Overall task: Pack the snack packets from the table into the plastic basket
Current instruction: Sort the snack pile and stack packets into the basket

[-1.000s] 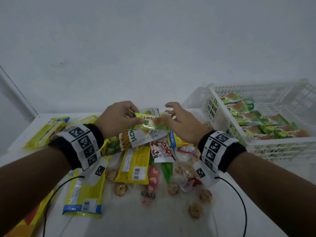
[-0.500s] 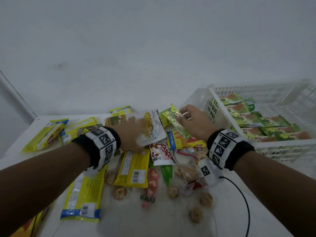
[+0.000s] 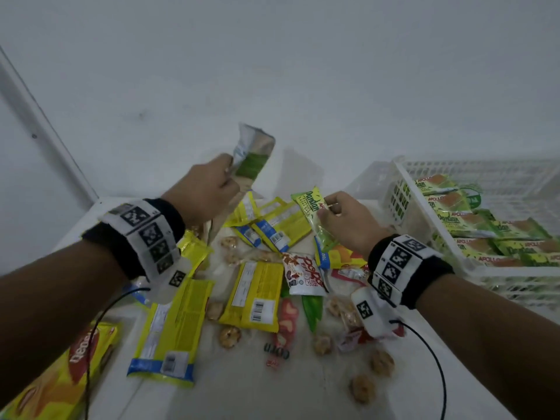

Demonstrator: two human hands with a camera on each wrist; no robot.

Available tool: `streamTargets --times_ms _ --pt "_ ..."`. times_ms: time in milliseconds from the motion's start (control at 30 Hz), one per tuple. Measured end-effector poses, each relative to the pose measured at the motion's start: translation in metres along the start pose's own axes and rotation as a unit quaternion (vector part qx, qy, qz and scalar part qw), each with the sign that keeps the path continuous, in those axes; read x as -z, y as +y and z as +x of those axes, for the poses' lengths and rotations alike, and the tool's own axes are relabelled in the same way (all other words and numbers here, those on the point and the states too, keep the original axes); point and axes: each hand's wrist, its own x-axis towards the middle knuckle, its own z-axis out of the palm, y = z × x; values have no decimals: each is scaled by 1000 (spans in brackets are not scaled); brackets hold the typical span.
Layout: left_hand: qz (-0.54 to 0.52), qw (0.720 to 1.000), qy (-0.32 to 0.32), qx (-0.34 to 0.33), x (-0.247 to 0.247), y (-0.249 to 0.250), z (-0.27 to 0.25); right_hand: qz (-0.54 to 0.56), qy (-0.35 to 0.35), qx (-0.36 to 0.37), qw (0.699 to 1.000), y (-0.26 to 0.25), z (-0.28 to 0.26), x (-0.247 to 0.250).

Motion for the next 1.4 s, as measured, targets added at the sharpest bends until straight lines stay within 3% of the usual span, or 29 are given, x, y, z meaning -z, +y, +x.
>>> streamTargets --times_ms 133,367,700,867,1000,1167,1233,1333,1400 --pt "-48 995 85 15 31 -14 4 -30 -59 10 998 -10 -1 -11" --pt "42 998 52 18 55 -54 -20 -111 -142 49 982 -26 -2 -33" --pt "87 987 46 126 84 -113 -54 -137 -224 97 960 -63 -1 -82" --pt "75 984 53 154 98 -129 -66 -209 -283 102 931 -72 2 -98" --pt "70 982 51 169 102 -140 -73 -264 -267 145 915 -83 5 -107" --pt "66 985 17 161 94 -143 -78 -256 -201 242 914 -99 7 -129" --pt "62 986 16 154 92 -143 -77 -267 -231 303 885 -109 6 -139" --pt "59 988 18 143 91 -144 -75 -373 -260 378 807 -121 7 -160" --pt "59 989 11 137 90 -143 -74 -421 -266 398 770 -125 10 -174"
